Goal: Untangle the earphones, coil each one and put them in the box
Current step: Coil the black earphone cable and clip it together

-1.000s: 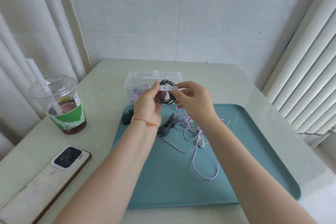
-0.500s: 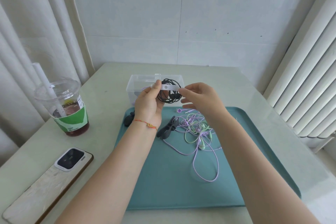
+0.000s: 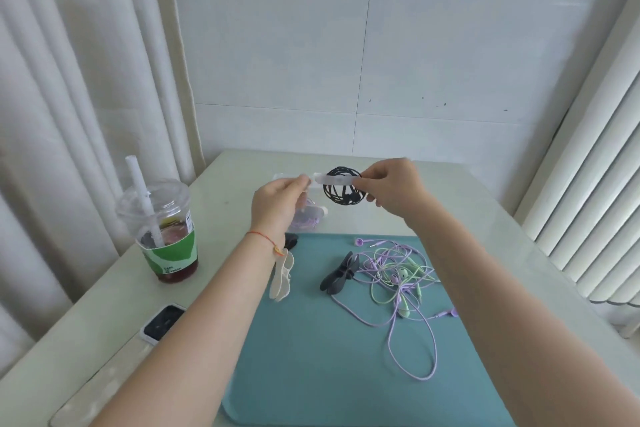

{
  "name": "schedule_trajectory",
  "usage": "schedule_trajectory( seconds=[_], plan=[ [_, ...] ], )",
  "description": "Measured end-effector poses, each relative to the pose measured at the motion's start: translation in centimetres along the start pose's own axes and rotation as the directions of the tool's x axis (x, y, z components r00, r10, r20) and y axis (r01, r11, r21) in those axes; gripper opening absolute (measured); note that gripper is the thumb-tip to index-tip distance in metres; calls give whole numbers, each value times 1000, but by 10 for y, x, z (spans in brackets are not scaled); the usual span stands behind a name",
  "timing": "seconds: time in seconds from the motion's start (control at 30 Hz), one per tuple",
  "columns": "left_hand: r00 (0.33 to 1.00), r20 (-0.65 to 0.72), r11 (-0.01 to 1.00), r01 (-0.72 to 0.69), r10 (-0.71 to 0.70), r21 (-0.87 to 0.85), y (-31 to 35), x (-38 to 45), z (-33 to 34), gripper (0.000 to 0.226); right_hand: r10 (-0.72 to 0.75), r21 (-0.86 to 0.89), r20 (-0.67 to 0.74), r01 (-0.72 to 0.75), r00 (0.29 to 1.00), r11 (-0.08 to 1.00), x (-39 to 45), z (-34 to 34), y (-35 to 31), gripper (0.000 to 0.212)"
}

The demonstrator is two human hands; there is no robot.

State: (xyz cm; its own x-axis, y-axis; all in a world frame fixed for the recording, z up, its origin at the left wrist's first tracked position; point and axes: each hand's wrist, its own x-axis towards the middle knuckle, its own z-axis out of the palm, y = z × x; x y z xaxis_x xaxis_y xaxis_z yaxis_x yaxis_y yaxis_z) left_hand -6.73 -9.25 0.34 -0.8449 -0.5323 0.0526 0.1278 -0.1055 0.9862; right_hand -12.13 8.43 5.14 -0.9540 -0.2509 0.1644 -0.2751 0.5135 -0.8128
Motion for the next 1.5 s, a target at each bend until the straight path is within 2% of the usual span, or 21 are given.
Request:
schedule_trajectory(
  seconds=[0.1, 0.17, 0.23, 0.37, 0.47, 0.6, 0.7, 0.83, 0.9, 1.03, 1.1, 1.2, 1.3, 1.33, 1.4, 1.5],
  plan=[
    [980, -145, 963, -96, 136, 251, -1, 19, -20, 11, 5, 18, -77, -4, 997, 1000, 20, 8, -3, 19],
    [979, -139, 930, -89, 147, 358, -8, 32, -30, 9, 3, -8, -77, -4, 997, 1000, 35, 19, -4, 20],
    [991, -96, 904, -40, 88, 425, -17, 44, -37, 20, 10, -63, -42, -12, 999, 998, 51, 39, -4, 23],
    [998, -56, 906, -7, 34, 423, -31, 58, -42, 30, 72, -168, 131, -49, 989, 984, 77, 72, -4, 14],
    [998, -55, 924, -12, 35, 383, -37, 60, -43, 29, 122, -273, 297, -39, 947, 961, 92, 90, -2, 13],
    [996, -51, 920, -44, 69, 390, -43, 62, -44, 27, 175, -411, 377, -5, 909, 912, 93, 104, -2, 15],
    [991, -35, 871, -96, 129, 482, -44, 62, -43, 27, 140, -392, 338, 4, 931, 920, 93, 105, -2, 12],
    [970, 4, 746, -188, 242, 639, -43, 60, -42, 27, 51, -272, 319, 40, 946, 961, 89, 98, -1, 13],
    [972, 70, 688, -210, 226, 694, -41, 56, -42, 28, 25, -216, 330, 50, 944, 975, 85, 98, -3, 16],
    [969, 179, 590, -247, 174, 769, -39, 43, -43, 37, 6, -333, 382, 132, 924, 934, 77, 101, -10, 23],
    [965, 177, 571, -257, 192, 780, -36, 37, -45, 37, -16, -330, 313, 125, 949, 936, 74, 92, -14, 24],
    [936, 173, 530, -319, 306, 786, -30, 24, -36, 38, -83, -335, 178, 140, 980, 932, 61, 65, -13, 28],
    [894, 157, 577, -396, 420, 714, -26, 4, -11, 26, -112, -260, 102, 135, 989, 956, 36, 34, -1, 26],
    [895, 174, 603, -409, 411, 685, -24, -2, -4, 21, -99, -246, 121, 126, 988, 961, 28, 27, 4, 24],
    [914, 268, 618, -403, 305, 675, -25, -16, 9, 18, -40, -281, 234, 107, 971, 954, 10, 14, 20, 15],
    [909, 414, 543, -367, 37, 756, -39, -35, 26, 13, 32, -372, 351, 108, 936, 922, -14, 5, 48, 11]
  ],
)
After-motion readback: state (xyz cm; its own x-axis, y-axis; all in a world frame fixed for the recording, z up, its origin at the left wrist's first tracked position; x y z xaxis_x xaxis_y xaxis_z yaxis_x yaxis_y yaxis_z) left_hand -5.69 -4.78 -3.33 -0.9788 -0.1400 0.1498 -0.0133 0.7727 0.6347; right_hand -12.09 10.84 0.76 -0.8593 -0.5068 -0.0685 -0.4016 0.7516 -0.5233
